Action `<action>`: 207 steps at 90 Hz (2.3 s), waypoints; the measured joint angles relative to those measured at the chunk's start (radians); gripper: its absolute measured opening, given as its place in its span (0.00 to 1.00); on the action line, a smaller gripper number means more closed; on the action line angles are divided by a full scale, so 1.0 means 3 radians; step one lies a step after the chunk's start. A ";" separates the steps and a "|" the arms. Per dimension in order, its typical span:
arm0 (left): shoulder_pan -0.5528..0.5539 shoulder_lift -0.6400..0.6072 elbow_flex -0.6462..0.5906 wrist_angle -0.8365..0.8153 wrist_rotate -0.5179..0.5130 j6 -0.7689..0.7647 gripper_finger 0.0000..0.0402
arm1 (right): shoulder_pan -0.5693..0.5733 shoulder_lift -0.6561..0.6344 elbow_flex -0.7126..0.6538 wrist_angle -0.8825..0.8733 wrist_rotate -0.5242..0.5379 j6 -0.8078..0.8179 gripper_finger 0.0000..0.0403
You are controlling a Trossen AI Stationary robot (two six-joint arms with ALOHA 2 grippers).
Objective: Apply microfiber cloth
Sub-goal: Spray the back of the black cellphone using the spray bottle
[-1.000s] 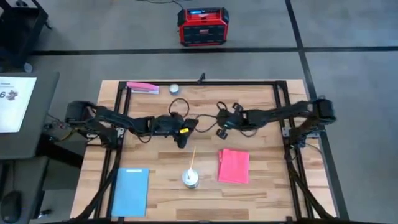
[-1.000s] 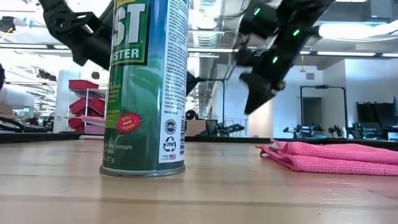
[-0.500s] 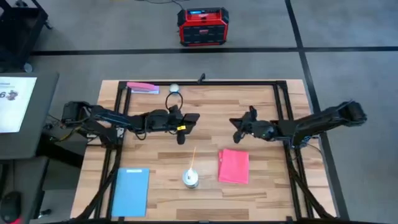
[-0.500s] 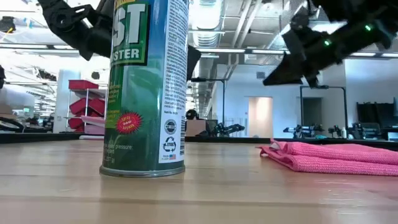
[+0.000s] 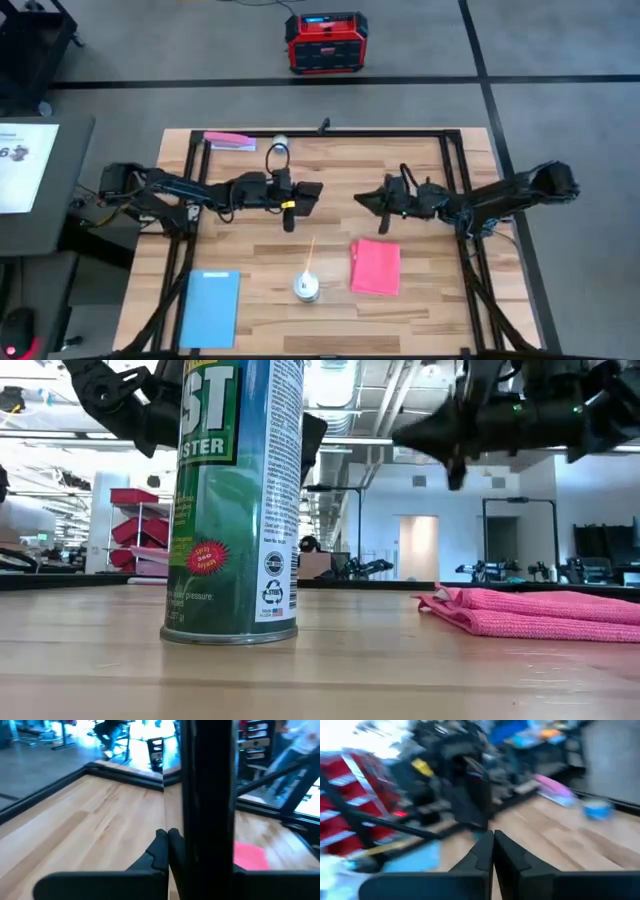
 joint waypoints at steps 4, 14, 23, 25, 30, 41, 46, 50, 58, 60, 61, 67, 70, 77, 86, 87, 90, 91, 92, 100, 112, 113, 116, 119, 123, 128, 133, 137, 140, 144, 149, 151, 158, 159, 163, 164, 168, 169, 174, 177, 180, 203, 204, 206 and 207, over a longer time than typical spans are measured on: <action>0.0000 0.0000 0.0000 0.0045 0.0019 0.0000 0.01 | -0.0016 0.0108 0.0000 0.0144 -0.0104 0.0001 0.00; -0.0005 0.0000 0.0000 0.0148 0.0092 -0.0005 0.01 | -0.0083 0.0323 0.0036 0.0241 -0.0147 0.0014 0.00; -0.0022 0.0000 0.0000 0.0198 0.0115 -0.0020 0.01 | -0.0125 0.0478 0.0152 0.0247 -0.0168 0.0008 0.00; -0.0025 0.0000 0.0000 0.0199 0.0128 -0.0026 0.01 | -0.0132 0.0503 0.0181 0.0245 -0.0210 -0.0014 0.01; -0.0033 0.0000 0.0000 0.0199 0.0161 -0.0029 0.01 | -0.0142 0.0561 0.0256 0.0236 -0.0356 -0.0074 0.02; -0.0047 0.0000 0.0001 0.0203 0.0164 -0.0031 0.01 | -0.0159 0.0653 0.0477 0.0195 -0.0743 -0.0113 0.08; -0.0048 0.0000 0.0001 0.0208 0.0164 -0.0034 0.01 | -0.0153 0.0685 0.0580 0.0112 -0.0794 -0.0132 0.12; -0.0047 0.0000 0.0001 0.0224 0.0162 -0.0035 0.01 | -0.0150 0.0702 0.0650 0.0028 -0.0808 -0.0171 0.15; -0.0049 -0.0002 0.0001 0.0231 0.0161 -0.0036 0.01 | -0.0168 0.0730 0.0787 -0.0126 -0.0751 -0.0214 0.20; -0.0053 -0.0002 0.0001 0.0231 0.0160 -0.0036 0.01 | -0.0178 0.0741 0.0813 -0.0140 -0.0736 -0.0231 0.21; -0.0055 -0.0001 0.0001 0.0231 0.0158 -0.0036 0.01 | -0.0182 0.0744 0.0823 -0.0146 -0.0732 -0.0238 0.22; -0.0068 -0.0001 0.0001 0.0231 0.0154 -0.0026 0.01 | -0.0210 0.0749 0.0881 -0.0188 -0.0727 -0.0263 0.25; -0.0073 -0.0001 0.0001 0.0233 0.0153 -0.0020 0.01 | -0.0228 0.0749 0.0911 -0.0186 -0.0726 -0.0265 0.27; -0.0076 -0.0001 0.0001 0.0235 0.0155 -0.0013 0.01 | -0.0265 0.0746 0.0960 -0.0164 -0.0726 -0.0272 0.31; -0.0075 -0.0001 0.0001 0.0288 0.0151 -0.0005 0.01 | -0.0287 0.0746 0.1016 -0.0193 -0.0725 -0.0272 0.35; -0.0076 -0.0001 0.0002 0.0301 0.0151 0.0001 0.01 | -0.0287 0.0746 0.1021 -0.0195 -0.0725 -0.0272 0.35; -0.0076 -0.0001 0.0003 0.0335 0.0150 0.0020 0.01 | -0.0287 0.0746 0.1034 -0.0193 -0.0725 -0.0272 0.36; -0.0075 -0.0001 0.0003 0.0347 0.0150 0.0025 0.01 | -0.0287 0.0746 0.1037 -0.0192 -0.0725 -0.0272 0.37; -0.0075 -0.0002 0.0003 0.0358 0.0150 0.0028 0.01 | -0.0287 0.0746 0.1039 -0.0192 -0.0724 -0.0272 0.37; -0.0075 -0.0003 0.0004 0.0394 0.0150 0.0039 0.01 | -0.0281 0.0746 0.1041 -0.0194 -0.0664 -0.0272 0.39; -0.0075 -0.0003 0.0004 0.0393 0.0150 0.0039 0.01 | -0.0278 0.0747 0.1041 -0.0191 -0.0563 -0.0280 0.41; -0.0075 -0.0003 0.0004 0.0393 0.0150 0.0039 0.01 | -0.0278 0.0747 0.1041 -0.0191 -0.0561 -0.0280 0.41; -0.0075 -0.0003 0.0004 0.0396 0.0150 0.0039 0.01 | -0.0279 0.0746 0.1041 -0.0191 -0.0557 -0.0278 0.41; -0.0075 -0.0003 0.0004 0.0398 0.0150 0.0036 0.01 | -0.0280 0.0747 0.1041 -0.0186 -0.0555 -0.0280 0.41; -0.0075 -0.0003 0.0004 0.0414 0.0150 0.0036 0.01 | -0.0280 0.0747 0.1041 -0.0170 -0.0554 -0.0285 0.41; -0.0075 -0.0003 0.0004 0.0468 0.0150 0.0036 0.01 | -0.0280 0.0747 0.1045 -0.0156 -0.0554 -0.0296 0.41; -0.0075 -0.0003 0.0005 0.0546 0.0150 0.0035 0.01 | -0.0280 0.0747 0.1070 -0.0165 -0.0554 -0.0312 0.41; -0.0075 -0.0003 0.0006 0.0589 0.0151 0.0034 0.01 | -0.0280 0.0747 0.1091 -0.0183 -0.0553 -0.0348 0.41; -0.0075 -0.0003 0.0008 0.0594 0.0151 0.0030 0.01 | -0.0280 0.0747 0.1109 -0.0194 -0.0552 -0.0356 0.41; -0.0075 -0.0003 0.0019 0.0571 0.0151 0.0011 0.01 | -0.0280 0.0749 0.1132 -0.0205 -0.0553 -0.0380 0.41; -0.0078 0.0004 0.0042 0.0561 0.0151 0.0002 0.01 | -0.0280 0.0749 0.1154 -0.0205 -0.0555 -0.0412 0.42; -0.0086 0.0020 0.0056 0.0569 0.0151 0.0002 0.01 | -0.0280 0.0749 0.1163 -0.0205 -0.0555 -0.0418 0.42; -0.0110 0.0051 0.0111 0.0549 0.0150 0.0022 0.01 | -0.0280 0.0749 0.1198 -0.0255 -0.0555 -0.0425 0.44; -0.0114 0.0052 0.0117 0.0531 0.0151 0.0026 0.01 | -0.0280 0.0749 0.1204 -0.0276 -0.0555 -0.0424 0.44; -0.0129 0.0061 0.0161 0.0460 0.0152 0.0051 0.01 | -0.0280 0.0749 0.1235 -0.0365 -0.0556 -0.0421 0.45; -0.0132 0.0071 0.0176 0.0453 0.0152 0.0059 0.01 | -0.0280 0.0749 0.1243 -0.0387 -0.0556 -0.0421 0.46; -0.0147 0.0103 0.0220 0.0465 0.0152 0.0080 0.01 | -0.0280 0.0750 0.1264 -0.0462 -0.0556 -0.0421 0.47; -0.0149 0.0105 0.0223 0.0464 0.0152 0.0083 0.01 | -0.0280 0.0750 0.1269 -0.0475 -0.0556 -0.0421 0.48; -0.0154 0.0109 0.0231 0.0416 0.0155 0.0087 0.01 | -0.0280 0.0751 0.1288 -0.0474 -0.0557 -0.0421 0.50; -0.0154 0.0128 0.0251 0.0414 0.0156 0.0088 0.01 | -0.0280 0.0751 0.1296 -0.0466 -0.0557 -0.0421 0.51; -0.0154 0.0159 0.0268 0.0448 0.0153 0.0087 0.01 | -0.0280 0.0751 0.1306 -0.0462 -0.0556 -0.0422 0.52; -0.0169 0.0412 0.0262 0.0703 0.0168 0.0006 0.01 | -0.0288 0.0751 0.1312 -0.0334 -0.0551 -0.0435 0.50; -0.0169 0.0427 0.0263 0.0720 0.0170 0.0001 0.01 | -0.0288 0.0751 0.1312 -0.0335 -0.0551 -0.0435 0.50; -0.0169 0.0460 0.0269 0.0750 0.0176 -0.0009 0.01 | -0.0288 0.0751 0.1312 -0.0338 -0.0551 -0.0435 0.50; -0.0169 0.0475 0.0276 0.0756 0.0179 -0.0011 0.01 | -0.0288 0.0751 0.1312 -0.0341 -0.0550 -0.0435 0.50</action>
